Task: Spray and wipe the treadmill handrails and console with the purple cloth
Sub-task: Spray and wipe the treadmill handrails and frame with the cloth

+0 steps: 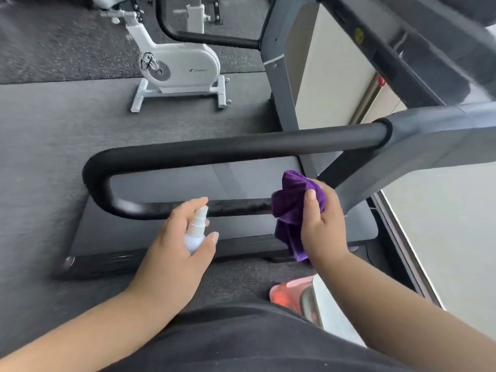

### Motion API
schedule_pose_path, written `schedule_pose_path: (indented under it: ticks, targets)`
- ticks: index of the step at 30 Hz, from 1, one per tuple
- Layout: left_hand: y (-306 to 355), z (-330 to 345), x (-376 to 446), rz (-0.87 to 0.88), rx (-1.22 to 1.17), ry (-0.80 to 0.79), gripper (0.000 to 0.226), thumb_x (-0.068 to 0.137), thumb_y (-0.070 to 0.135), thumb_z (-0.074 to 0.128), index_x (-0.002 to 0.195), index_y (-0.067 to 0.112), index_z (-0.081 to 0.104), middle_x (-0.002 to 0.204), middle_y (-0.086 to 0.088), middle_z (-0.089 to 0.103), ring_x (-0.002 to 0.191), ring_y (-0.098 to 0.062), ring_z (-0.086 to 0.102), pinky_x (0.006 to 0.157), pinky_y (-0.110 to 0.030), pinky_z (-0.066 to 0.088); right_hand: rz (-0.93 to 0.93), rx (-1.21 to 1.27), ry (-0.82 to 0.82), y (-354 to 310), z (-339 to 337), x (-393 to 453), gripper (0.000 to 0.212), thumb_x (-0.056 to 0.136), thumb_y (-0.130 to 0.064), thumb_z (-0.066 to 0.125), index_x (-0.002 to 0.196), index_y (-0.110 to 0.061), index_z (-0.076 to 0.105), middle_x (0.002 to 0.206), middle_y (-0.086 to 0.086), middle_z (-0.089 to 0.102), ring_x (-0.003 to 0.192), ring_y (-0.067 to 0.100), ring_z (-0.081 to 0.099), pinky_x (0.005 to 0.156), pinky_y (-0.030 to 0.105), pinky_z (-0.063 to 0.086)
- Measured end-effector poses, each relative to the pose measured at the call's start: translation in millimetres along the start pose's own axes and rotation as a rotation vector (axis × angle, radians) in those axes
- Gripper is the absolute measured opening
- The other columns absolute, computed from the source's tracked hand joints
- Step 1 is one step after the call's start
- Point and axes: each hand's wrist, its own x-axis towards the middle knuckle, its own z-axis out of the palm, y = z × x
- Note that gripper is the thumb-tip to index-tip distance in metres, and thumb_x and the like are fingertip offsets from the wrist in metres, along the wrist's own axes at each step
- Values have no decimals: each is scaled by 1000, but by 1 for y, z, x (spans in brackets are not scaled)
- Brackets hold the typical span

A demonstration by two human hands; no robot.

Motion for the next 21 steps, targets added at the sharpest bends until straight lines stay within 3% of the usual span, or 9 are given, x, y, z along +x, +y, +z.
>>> schedule_pose_path:
  ticks: [2, 5, 8, 12, 16, 21]
  targets:
    - [2, 4, -3, -29, 14, 17, 51, 88, 40, 61, 121, 71, 37, 121, 35, 52, 92, 4, 59, 70, -32, 51, -80, -78, -9, 5, 3, 20, 23, 98, -45, 40, 113, -52, 55, 121, -30, 54, 123, 4, 47, 106, 21, 34]
    - [2, 5, -7, -79, 31, 50, 51, 86, 43, 61, 122, 70, 38, 121, 32, 53, 94, 4, 58, 71, -34, 52, -155, -305, -205, 23, 14, 50, 34, 100, -41, 43, 120, -23, 64, 130, -2, 57, 128, 17, 44, 110, 31, 30]
    - [0, 1, -10, -107, 43, 73, 52, 86, 41, 62, 122, 70, 38, 122, 33, 53, 93, 0, 60, 73, -31, 49, -154, -521, -432, 42, 32, 57, 33, 100, -46, 43, 118, -28, 64, 118, -6, 64, 115, 20, 52, 99, 31, 38]
    - [-2, -8, -16, -113, 86, 129, 54, 86, 39, 64, 119, 72, 38, 121, 34, 53, 112, 14, 50, 83, -18, 40, -306, -753, -442, 51, 46, 48, 47, 97, -61, 30, 127, -35, 55, 120, -12, 64, 112, 16, 54, 98, 34, 42]
    - [-10, -14, -17, -137, 96, 153, 56, 87, 33, 66, 118, 71, 39, 122, 32, 54, 111, 12, 51, 82, -17, 40, -385, -779, -516, 35, 80, 39, 53, 97, -62, 31, 131, -29, 54, 124, -6, 62, 115, 23, 54, 100, 37, 42]
    - [-12, -6, -13, -141, 120, 101, 56, 83, 38, 65, 118, 72, 38, 121, 29, 57, 114, 8, 53, 85, -15, 39, -461, -708, -618, -7, 140, 17, 53, 96, -61, 36, 133, -27, 52, 126, -5, 60, 114, 25, 53, 92, 42, 49]
